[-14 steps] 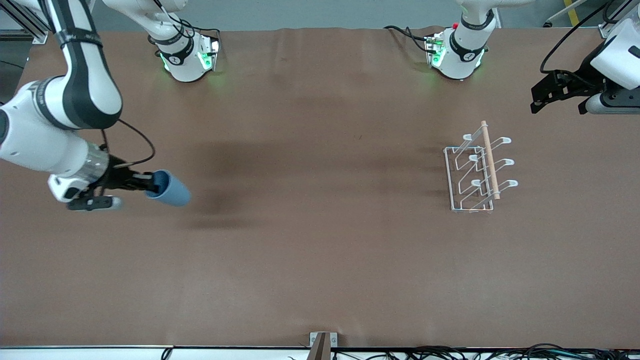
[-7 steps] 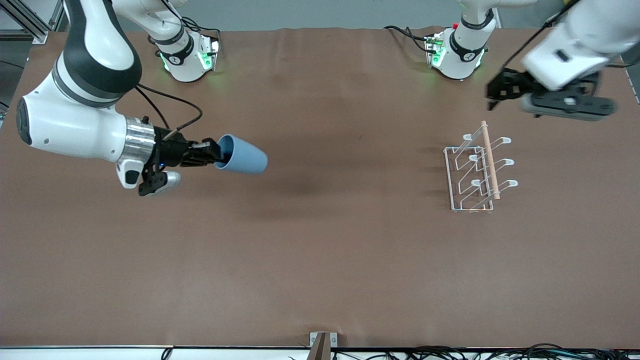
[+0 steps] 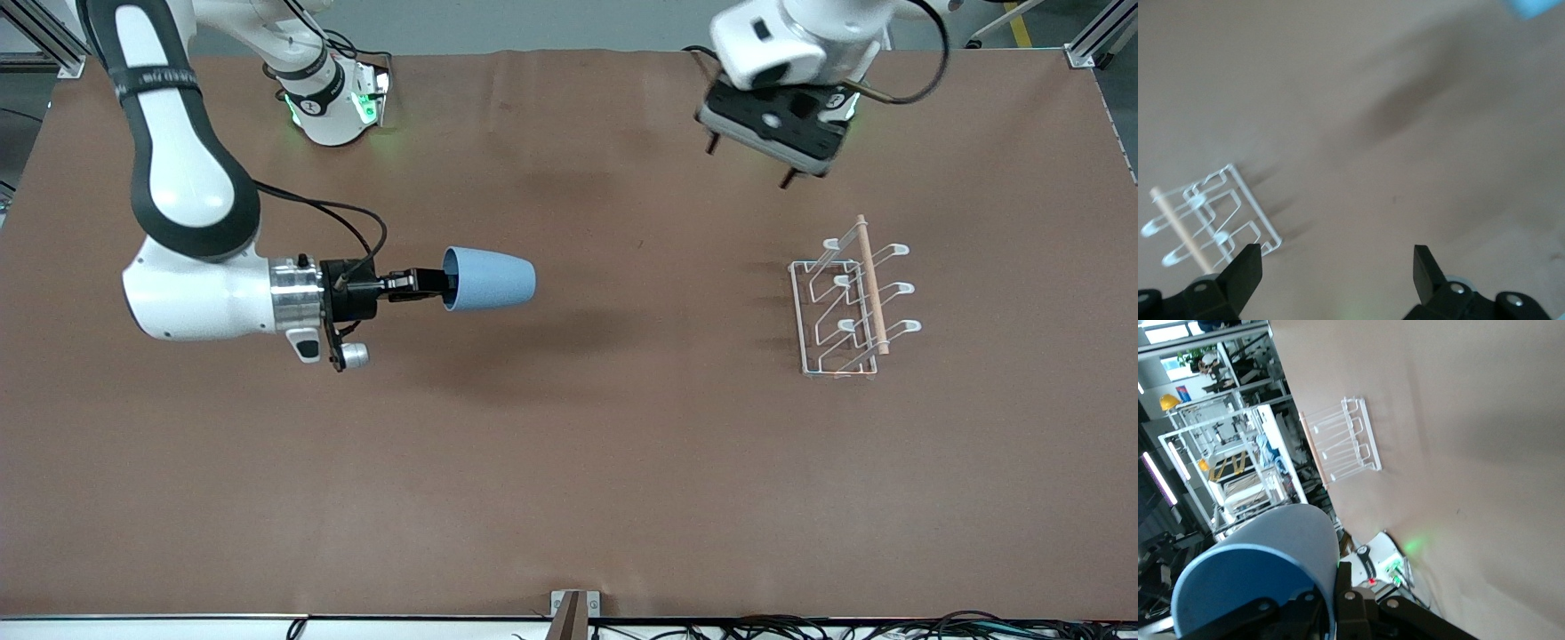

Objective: Hang cup on cup holder
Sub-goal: 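Lift the cup with the right gripper while the left gripper approaches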

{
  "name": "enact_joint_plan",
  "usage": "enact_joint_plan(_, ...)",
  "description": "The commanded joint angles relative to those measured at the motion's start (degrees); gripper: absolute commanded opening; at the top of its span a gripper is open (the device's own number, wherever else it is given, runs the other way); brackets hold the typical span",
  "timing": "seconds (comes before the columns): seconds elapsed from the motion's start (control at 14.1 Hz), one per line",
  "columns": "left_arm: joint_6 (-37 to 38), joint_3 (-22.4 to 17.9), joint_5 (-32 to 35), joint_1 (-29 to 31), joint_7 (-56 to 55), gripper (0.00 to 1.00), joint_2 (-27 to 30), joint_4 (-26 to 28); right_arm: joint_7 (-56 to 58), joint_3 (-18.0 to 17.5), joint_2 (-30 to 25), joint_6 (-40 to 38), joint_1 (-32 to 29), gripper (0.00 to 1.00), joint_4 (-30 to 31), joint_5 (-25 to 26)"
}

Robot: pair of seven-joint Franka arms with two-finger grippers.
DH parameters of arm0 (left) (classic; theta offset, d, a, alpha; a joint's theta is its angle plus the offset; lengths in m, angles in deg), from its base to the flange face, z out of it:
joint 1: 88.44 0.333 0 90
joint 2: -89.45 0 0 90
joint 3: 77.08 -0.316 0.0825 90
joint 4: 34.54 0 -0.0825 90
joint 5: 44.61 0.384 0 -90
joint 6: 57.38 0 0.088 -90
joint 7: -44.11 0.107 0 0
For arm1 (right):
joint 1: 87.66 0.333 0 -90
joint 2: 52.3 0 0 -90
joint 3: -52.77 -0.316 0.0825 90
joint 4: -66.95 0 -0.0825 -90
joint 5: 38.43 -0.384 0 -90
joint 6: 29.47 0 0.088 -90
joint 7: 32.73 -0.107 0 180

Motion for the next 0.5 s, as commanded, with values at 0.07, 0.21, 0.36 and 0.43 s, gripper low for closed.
enact_joint_plan(0.07, -2.7, 0.2, 0.6, -5.5, 0.4, 1.00, -9.0, -7.7, -0.8, 0.2, 0.4, -9.2, -0.4, 0.00, -1.3, -3.9)
enact_joint_plan(0.21, -8.9, 0.1, 2.1, -8.4, -0.1, 1.00, -12.0, -8.8, -0.4, 0.2, 3.5, -12.1, -0.6, 0.00, -1.4, -8.6)
enact_joint_plan(0.36, -13.0, 0.0, 2.2, -10.2, -0.3, 1.00, -13.2, -9.5, 0.1, 0.3, 5.8, -11.8, -0.2, 0.03, -2.0, -13.3)
enact_joint_plan(0.43, -14.0, 0.2, 2.2, -10.7, -0.4, 1.00, -13.2, -9.9, 0.2, 0.4, 5.9, -11.8, -0.2, 0.03, -2.0, -13.4)
